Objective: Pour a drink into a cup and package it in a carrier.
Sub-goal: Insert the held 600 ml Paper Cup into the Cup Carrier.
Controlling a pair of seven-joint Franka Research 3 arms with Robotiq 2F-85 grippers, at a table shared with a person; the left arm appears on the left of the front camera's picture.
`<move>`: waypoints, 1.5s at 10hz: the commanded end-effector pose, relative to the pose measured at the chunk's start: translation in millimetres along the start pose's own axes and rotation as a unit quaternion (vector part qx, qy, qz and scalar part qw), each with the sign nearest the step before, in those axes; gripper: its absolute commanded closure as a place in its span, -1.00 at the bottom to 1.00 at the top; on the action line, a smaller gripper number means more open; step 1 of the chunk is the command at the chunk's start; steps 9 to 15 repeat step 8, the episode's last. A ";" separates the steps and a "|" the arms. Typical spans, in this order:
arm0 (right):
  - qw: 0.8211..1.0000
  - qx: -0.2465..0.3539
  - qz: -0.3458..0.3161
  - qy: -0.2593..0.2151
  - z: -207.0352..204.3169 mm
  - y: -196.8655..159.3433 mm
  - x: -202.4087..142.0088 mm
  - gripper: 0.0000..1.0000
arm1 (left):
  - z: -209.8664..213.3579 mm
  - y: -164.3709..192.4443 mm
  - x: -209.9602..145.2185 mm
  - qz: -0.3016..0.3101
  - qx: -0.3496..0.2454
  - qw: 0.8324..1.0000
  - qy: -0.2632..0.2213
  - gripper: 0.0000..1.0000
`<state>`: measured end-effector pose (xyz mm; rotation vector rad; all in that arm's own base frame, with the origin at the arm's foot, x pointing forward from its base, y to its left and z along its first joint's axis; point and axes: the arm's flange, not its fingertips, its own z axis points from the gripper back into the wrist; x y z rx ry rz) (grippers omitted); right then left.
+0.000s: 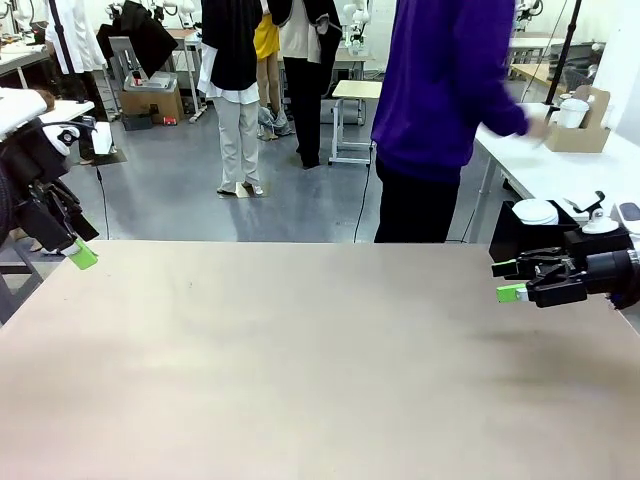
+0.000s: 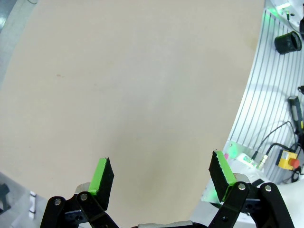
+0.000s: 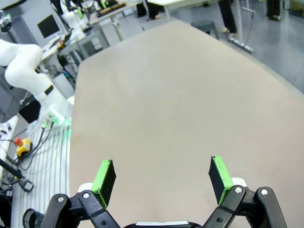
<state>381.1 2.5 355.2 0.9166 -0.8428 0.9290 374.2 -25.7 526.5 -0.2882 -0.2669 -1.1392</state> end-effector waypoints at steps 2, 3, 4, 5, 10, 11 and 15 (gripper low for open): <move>1.000 -0.001 0.011 -0.010 -0.8 0.3 2.2 -1.00 | 0.5 -0.7 1.1 0.008 -0.003 1.000 -0.005 -1.00; 1.000 -0.001 0.011 -0.010 -0.8 0.3 2.2 -1.00 | 0.5 -0.7 1.1 0.008 -0.003 1.000 -0.005 -1.00; 1.000 -0.001 0.011 -0.010 -0.8 0.3 2.2 -1.00 | 0.5 -0.7 1.1 0.008 -0.003 1.000 -0.005 -1.00; 1.000 -0.001 0.011 -0.010 -0.8 0.3 2.2 -1.00 | 0.5 -0.7 1.1 0.008 -0.003 1.000 -0.005 -1.00; 1.000 -0.001 0.011 -0.010 -0.8 0.3 2.2 -1.00 | 0.5 -0.7 1.1 0.008 -0.003 1.000 -0.005 -1.00; 1.000 -0.001 0.011 -0.010 -0.8 0.3 2.2 -1.00 | 0.5 -0.7 1.1 0.008 -0.003 1.000 -0.005 -1.00; 1.000 -0.001 0.011 -0.010 -0.8 0.3 2.2 -1.00 | 0.5 -0.7 1.1 0.008 -0.003 1.000 -0.005 -1.00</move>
